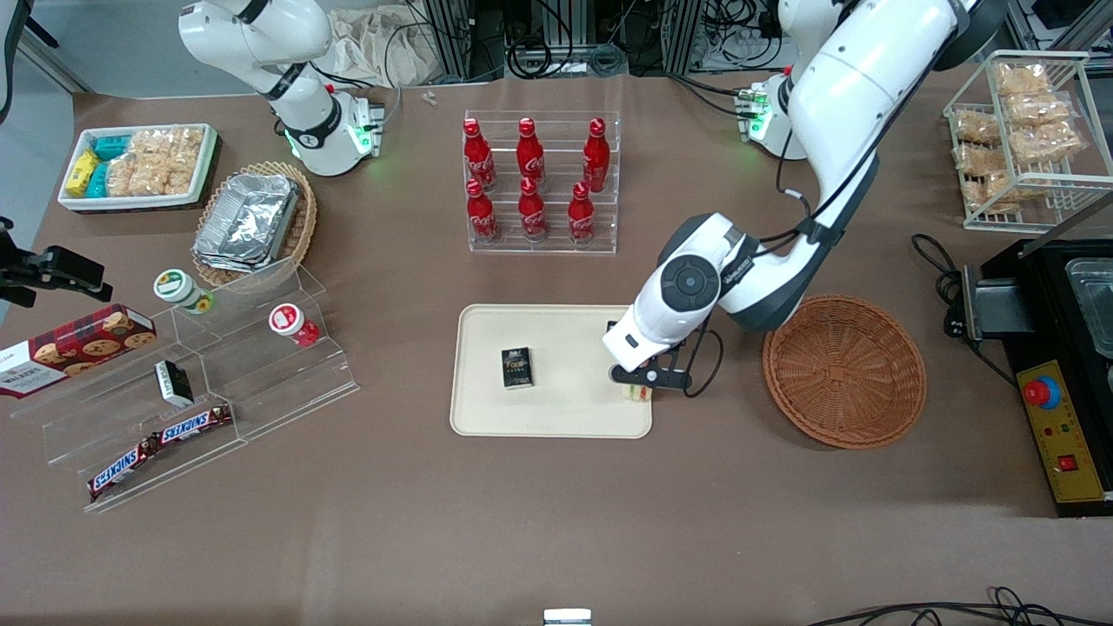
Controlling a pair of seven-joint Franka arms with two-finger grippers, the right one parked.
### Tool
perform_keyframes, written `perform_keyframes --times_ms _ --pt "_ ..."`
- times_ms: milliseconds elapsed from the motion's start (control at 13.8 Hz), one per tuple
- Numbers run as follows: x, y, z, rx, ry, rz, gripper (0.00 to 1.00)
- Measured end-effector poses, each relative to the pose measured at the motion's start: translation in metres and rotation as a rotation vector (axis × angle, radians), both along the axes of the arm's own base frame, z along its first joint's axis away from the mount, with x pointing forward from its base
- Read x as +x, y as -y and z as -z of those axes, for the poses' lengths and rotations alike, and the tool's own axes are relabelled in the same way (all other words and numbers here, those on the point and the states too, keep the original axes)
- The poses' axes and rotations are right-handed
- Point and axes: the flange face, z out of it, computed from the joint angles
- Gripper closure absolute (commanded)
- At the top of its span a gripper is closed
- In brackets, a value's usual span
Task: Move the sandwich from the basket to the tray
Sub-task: 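Carry the sandwich over the white tray beside the black box, then lower the sandwich onto the tray and open the left gripper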
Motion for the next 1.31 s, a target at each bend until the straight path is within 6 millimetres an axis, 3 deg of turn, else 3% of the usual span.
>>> perform_keyframes --times_ms 291,1307 --pt "-0.002 0.012 0.016 -0.027 0.005 0.009 1.0" --pt "0.002 0.009 0.035 -0.034 -0.002 -0.004 1.0"
